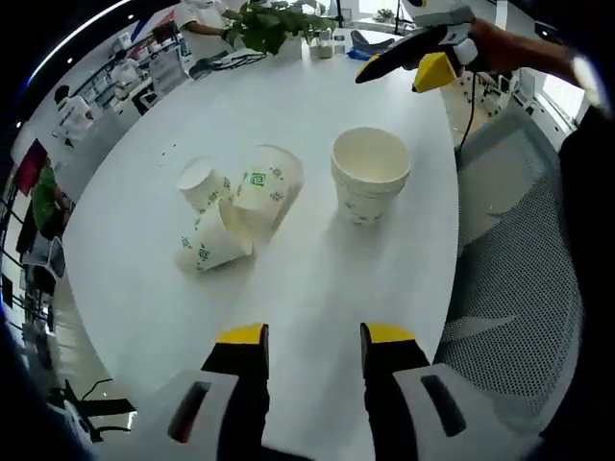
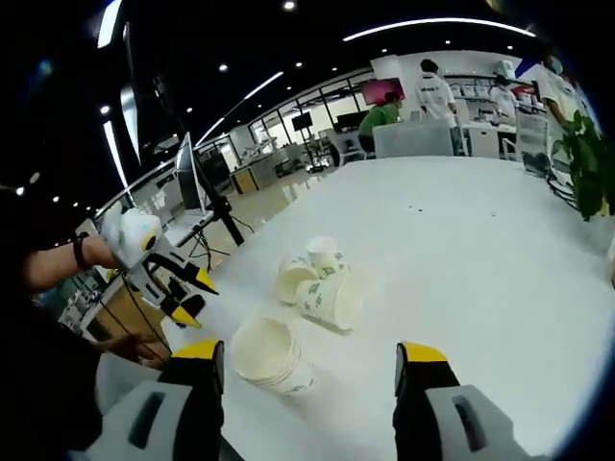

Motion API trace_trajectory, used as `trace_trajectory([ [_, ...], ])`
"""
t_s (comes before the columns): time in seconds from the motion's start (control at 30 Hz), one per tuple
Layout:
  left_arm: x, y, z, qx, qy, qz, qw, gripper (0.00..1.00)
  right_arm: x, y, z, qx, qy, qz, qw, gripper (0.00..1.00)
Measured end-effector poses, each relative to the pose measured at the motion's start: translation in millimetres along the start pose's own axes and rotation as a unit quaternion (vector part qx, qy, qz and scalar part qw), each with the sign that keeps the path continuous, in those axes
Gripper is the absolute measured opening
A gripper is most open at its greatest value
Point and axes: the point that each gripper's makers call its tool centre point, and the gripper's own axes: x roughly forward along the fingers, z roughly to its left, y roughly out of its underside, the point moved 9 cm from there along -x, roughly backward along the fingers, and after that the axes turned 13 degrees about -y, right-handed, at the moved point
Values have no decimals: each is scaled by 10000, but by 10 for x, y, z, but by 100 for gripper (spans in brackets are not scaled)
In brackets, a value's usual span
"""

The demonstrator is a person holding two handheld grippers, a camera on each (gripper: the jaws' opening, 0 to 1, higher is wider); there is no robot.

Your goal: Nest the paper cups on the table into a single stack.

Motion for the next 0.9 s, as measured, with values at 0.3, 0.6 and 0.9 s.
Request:
trace_trajectory([
  [0.3, -125, -49, -69, -841, -26, -692, 9940, 41, 318, -154, -269, 90, -220, 107, 9997, 71],
  [0.6, -318, -46, -135, -1227, -186, -1151, 9856, 46, 718, -164, -497, 471, -639, 242, 9966, 68],
  [0.9, -511, -73, -175, -1628, -400, -1791, 9694, 50, 1060, -162, -747, 914, -894, 234, 9915, 66],
])
